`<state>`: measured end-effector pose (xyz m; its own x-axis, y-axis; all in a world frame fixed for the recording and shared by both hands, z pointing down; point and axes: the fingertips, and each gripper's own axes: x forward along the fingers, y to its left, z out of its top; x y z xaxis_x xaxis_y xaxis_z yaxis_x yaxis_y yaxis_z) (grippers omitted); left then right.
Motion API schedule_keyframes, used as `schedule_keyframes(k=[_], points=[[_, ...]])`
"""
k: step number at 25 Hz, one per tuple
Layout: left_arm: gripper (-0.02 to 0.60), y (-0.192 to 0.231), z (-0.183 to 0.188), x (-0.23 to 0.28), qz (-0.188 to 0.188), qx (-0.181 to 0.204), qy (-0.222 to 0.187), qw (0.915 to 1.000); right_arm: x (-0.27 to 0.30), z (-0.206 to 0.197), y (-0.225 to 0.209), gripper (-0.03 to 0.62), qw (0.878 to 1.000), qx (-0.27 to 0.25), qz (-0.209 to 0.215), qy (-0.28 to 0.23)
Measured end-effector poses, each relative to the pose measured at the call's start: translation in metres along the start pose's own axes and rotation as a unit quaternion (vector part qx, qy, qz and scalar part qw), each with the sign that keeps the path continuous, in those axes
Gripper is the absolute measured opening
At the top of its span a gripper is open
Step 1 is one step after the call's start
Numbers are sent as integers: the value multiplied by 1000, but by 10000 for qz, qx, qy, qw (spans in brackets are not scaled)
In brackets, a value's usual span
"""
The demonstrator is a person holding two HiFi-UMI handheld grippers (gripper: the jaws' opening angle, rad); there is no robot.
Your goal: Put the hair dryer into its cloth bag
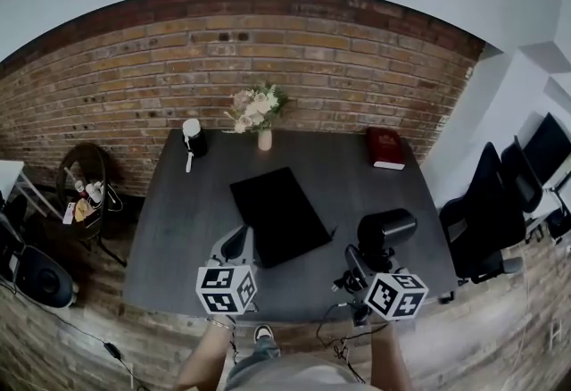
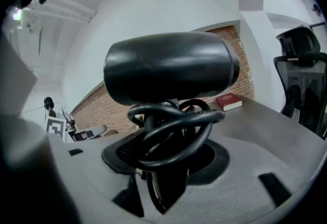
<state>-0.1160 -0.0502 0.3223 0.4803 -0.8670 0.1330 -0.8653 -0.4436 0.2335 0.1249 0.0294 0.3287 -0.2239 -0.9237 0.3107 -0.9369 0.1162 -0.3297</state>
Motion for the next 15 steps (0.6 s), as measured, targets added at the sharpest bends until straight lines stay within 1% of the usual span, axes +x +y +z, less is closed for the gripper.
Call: schedule_keyframes(k=[7,12,15], points=[[6,32,14,47,-126,43,53,9999,52,15,3,232,9999,42,-113,10],[6,50,9,70,-158,92,224,9996,79,17,8,232,9996,246,-112,8],[6,50,2,79,-142,71,322,9994,89,20,5,232,9997,231,-84,54]])
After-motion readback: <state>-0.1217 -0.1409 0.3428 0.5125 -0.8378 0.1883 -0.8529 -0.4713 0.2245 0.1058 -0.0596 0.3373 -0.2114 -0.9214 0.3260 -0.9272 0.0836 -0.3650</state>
